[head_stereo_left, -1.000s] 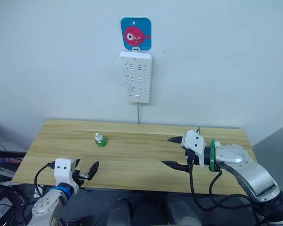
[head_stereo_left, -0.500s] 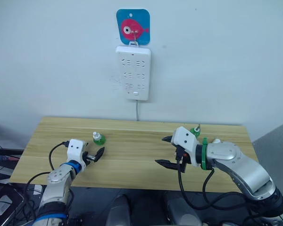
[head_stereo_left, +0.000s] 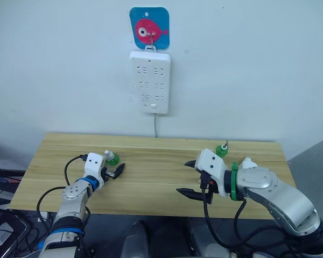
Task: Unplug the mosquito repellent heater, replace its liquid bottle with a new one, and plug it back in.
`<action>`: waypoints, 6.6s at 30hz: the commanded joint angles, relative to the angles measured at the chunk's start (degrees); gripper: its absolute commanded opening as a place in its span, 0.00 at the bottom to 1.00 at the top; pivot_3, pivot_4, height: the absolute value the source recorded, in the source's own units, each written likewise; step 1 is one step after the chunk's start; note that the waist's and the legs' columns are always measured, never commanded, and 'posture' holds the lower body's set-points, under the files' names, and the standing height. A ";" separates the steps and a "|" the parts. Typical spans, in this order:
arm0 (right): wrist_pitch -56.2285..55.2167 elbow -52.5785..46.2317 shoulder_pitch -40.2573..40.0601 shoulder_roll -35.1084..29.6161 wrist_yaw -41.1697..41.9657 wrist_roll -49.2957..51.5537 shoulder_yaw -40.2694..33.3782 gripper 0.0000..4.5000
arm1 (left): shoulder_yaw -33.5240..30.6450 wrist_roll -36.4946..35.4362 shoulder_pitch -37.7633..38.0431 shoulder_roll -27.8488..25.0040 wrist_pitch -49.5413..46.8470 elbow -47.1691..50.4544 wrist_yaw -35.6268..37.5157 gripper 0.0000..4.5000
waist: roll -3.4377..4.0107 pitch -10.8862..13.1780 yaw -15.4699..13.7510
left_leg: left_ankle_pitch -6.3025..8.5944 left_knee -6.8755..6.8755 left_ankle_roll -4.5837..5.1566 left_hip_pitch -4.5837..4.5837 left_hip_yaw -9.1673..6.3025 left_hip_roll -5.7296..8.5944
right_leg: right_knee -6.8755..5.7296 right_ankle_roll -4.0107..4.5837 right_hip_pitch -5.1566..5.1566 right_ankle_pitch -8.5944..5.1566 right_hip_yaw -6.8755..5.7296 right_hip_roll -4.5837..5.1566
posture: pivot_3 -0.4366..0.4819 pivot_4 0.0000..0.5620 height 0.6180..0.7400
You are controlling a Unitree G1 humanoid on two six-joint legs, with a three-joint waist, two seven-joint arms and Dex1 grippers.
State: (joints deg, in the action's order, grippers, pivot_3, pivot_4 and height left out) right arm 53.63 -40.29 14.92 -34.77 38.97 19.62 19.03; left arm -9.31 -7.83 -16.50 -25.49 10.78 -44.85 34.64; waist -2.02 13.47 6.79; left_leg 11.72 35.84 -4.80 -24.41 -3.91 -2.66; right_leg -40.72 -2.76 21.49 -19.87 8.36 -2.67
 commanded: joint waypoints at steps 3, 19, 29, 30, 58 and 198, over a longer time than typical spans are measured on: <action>0.04 -2.99 -0.40 -0.57 -0.26 1.52 -1.18 0.97 | 0.42 1.35 -0.97 0.19 2.72 -0.96 -1.87 0.79 | -0.02 0.03 0.17 | 0.00 0.00 0.00 -0.01 -0.01 0.00 | 0.01 0.00 0.00 0.00 0.00 0.00 | 0.29 0.44 1.00; -2.68 -3.15 -0.79 -3.24 1.67 2.63 -0.15 0.97 | 5.00 3.66 4.37 -1.22 6.94 10.19 3.01 0.49 | -0.02 0.55 1.13 | 0.00 -0.02 -0.01 -0.07 -0.06 -0.01 | 0.08 0.00 0.01 0.00 -0.04 0.01 | 0.30 0.43 1.00; -3.87 2.61 7.58 0.35 5.26 6.80 -2.63 0.97 | 15.16 -7.40 8.02 -6.49 -14.94 46.70 22.16 0.49 | 0.00 0.76 1.19 | -0.01 0.02 -0.03 -0.13 -0.09 0.00 | 0.07 0.00 0.04 0.00 -0.08 0.04 | 0.29 0.35 1.00; -3.23 3.34 9.38 1.61 5.15 7.58 -2.67 0.97 | 15.98 -9.14 6.32 -7.68 -18.57 49.54 24.26 0.49 | 0.00 0.76 1.28 | -0.01 0.02 -0.02 -0.13 -0.09 0.00 | 0.07 0.00 0.04 0.00 -0.09 0.03 | 0.29 0.33 1.00; -5.16 16.86 18.57 13.86 1.47 5.71 0.32 0.58 | 17.92 -12.69 -3.01 -10.85 -28.36 53.67 32.99 0.49 | 0.05 -0.02 1.74 | -0.17 0.14 -0.26 -0.49 -0.83 0.06 | -0.27 0.33 0.25 0.18 -1.10 0.15 | 0.29 0.22 1.00; -23.68 35.91 32.64 5.90 39.45 7.45 1.28 0.09 | 14.36 -21.25 -5.63 -4.57 -33.03 54.58 29.83 0.52 | 1.03 -7.63 5.70 | -0.37 0.11 -0.30 0.63 -1.60 0.15 | -0.15 0.28 -1.26 0.00 -1.52 -0.12 | 0.34 0.06 1.00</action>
State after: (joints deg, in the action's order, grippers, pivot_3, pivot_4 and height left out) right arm 30.77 -4.17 47.26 -28.16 73.48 26.93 18.57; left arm 7.77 -27.33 -20.63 -29.70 -22.24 8.72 65.65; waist -0.98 5.84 12.49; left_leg 11.35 35.95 -5.10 -23.79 -5.52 -2.51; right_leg -40.88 -2.48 20.22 -19.88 6.83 -2.78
